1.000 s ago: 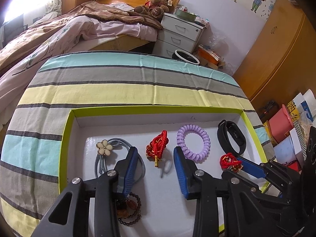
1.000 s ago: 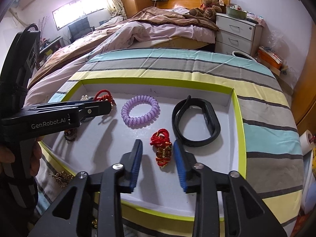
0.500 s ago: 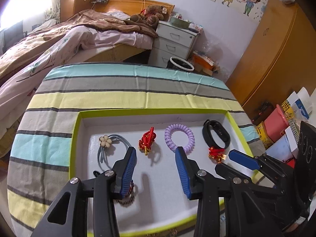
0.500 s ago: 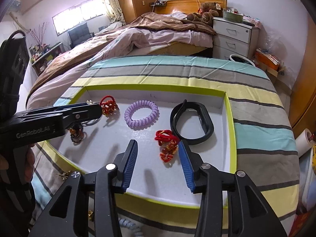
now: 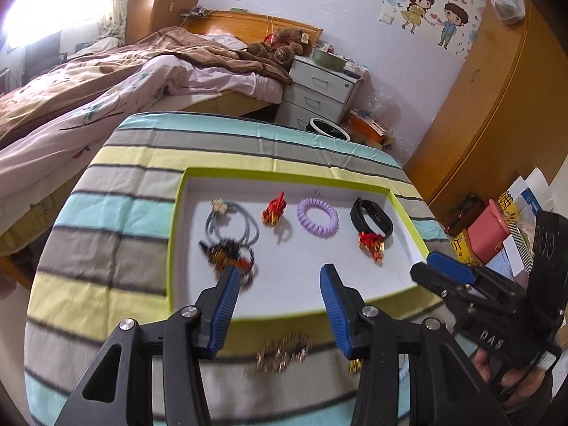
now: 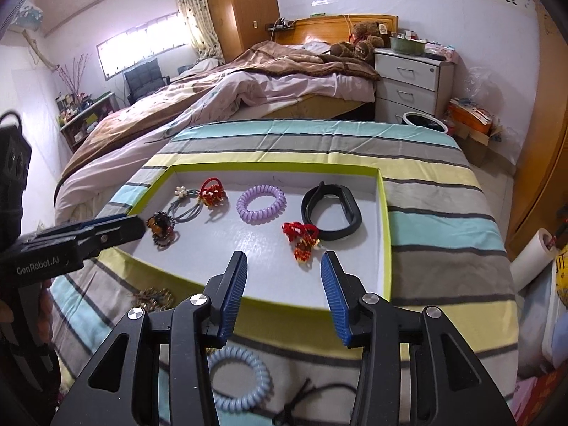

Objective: Organize jewelry
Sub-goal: 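Move both tools back from the box toward the remaining jewelry, then grasp the black hair tie with teal bead using the right tool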

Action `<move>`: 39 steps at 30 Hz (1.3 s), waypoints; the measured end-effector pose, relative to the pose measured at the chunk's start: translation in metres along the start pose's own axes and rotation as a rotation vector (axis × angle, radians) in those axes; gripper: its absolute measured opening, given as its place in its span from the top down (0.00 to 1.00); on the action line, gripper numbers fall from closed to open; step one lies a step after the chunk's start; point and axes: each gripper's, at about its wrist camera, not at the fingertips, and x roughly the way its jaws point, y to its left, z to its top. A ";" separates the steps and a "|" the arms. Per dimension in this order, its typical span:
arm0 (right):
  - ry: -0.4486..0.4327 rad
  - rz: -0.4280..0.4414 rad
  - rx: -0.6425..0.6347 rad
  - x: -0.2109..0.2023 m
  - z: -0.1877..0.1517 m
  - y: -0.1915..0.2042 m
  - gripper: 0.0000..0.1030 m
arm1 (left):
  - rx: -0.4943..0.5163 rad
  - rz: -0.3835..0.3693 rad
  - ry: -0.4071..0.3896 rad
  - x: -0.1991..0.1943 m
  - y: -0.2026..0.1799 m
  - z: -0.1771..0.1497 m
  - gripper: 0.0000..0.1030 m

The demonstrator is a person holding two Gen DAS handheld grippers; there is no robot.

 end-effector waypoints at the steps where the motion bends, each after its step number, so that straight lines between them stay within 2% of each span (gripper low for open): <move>1: -0.004 -0.001 0.006 -0.004 -0.003 -0.001 0.57 | -0.005 -0.001 -0.007 -0.005 0.001 -0.005 0.55; 15: -0.024 -0.024 0.049 -0.040 -0.040 -0.015 0.57 | -0.031 0.006 -0.028 -0.038 0.011 -0.052 0.55; 20: -0.012 -0.076 0.066 -0.047 -0.060 -0.027 0.57 | -0.046 0.001 -0.016 -0.043 0.018 -0.072 0.55; 31: 0.061 -0.118 0.109 -0.034 -0.090 -0.044 0.57 | -0.058 -0.005 0.002 -0.045 0.022 -0.096 0.54; 39: 0.067 -0.131 0.079 -0.028 -0.085 -0.038 0.57 | -0.059 -0.004 0.016 -0.040 0.021 -0.101 0.53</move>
